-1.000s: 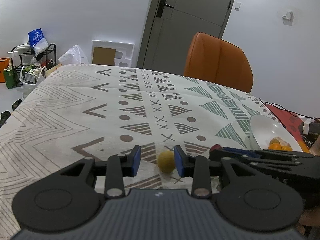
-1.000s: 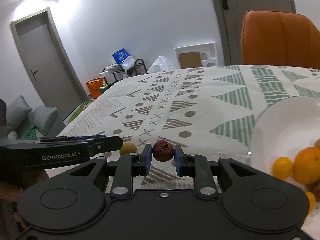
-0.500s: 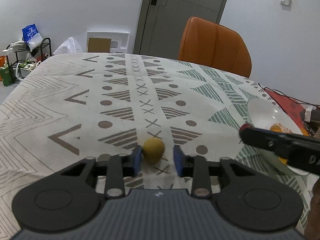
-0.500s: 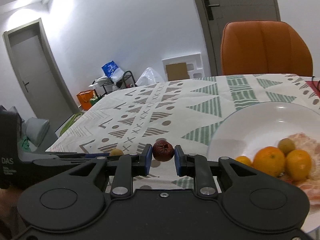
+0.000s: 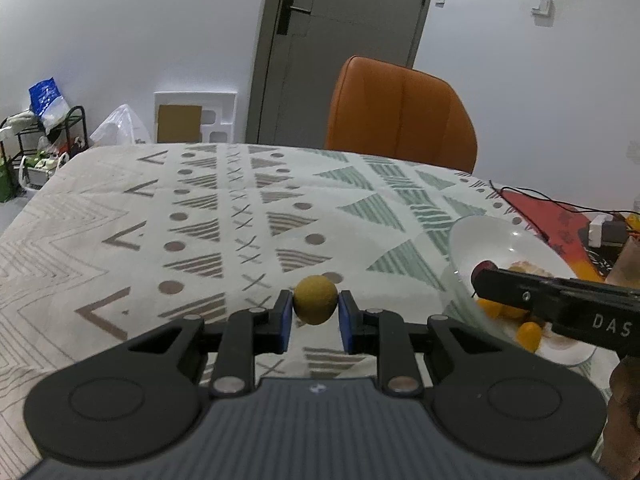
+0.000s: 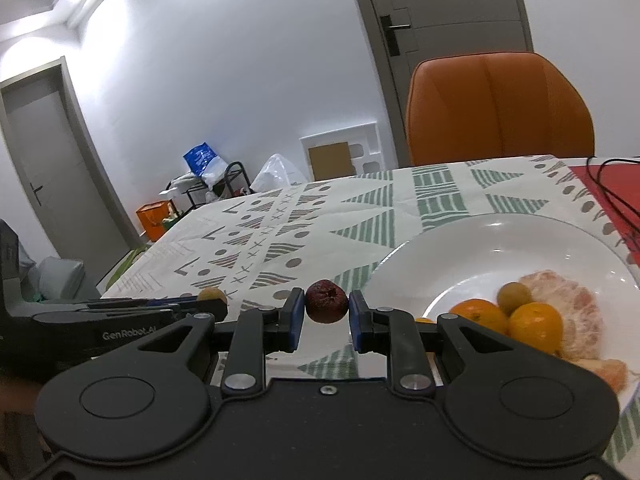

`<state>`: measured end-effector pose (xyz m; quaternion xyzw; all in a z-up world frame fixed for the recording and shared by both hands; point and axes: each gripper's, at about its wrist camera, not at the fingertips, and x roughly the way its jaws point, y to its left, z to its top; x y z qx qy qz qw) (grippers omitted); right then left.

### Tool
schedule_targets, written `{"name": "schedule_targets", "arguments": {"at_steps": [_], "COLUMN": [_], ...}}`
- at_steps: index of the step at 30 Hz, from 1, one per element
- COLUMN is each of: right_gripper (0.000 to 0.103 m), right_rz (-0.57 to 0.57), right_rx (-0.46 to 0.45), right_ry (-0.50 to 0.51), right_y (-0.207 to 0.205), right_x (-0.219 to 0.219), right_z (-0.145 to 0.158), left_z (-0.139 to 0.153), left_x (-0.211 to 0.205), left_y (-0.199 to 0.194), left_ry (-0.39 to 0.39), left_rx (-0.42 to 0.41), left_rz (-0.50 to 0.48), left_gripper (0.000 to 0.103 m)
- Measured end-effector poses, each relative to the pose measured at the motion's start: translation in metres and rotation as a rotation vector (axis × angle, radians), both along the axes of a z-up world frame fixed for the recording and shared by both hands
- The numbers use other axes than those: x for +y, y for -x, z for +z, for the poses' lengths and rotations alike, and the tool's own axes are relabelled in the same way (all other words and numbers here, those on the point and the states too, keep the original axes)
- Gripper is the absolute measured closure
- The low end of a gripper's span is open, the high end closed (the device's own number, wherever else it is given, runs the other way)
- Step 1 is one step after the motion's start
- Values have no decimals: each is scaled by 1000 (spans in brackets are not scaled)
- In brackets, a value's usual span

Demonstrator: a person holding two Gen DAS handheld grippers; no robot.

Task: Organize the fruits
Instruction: 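Carry the plum with the right tool while the left tool carries the green-yellow fruit to the plate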

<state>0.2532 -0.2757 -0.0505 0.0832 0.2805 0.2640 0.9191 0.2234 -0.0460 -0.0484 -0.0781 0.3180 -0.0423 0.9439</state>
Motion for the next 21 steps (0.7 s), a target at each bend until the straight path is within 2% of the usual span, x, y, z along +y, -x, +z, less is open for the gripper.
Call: {"name": "schedule_targets", "arguments": {"at_steps": [21], "right_gripper": [81], "right_rz": [-95], "right_rx": [-17], "right_ry": [-28], "right_y": [0], "right_x": [-47], "right_z": [3], "left_z": [19], "left_x": [-46], "left_y": [-7], "left_ry": [-14], "left_rx": [-59], "left_rz": [-83], "left_gripper": [80]}}
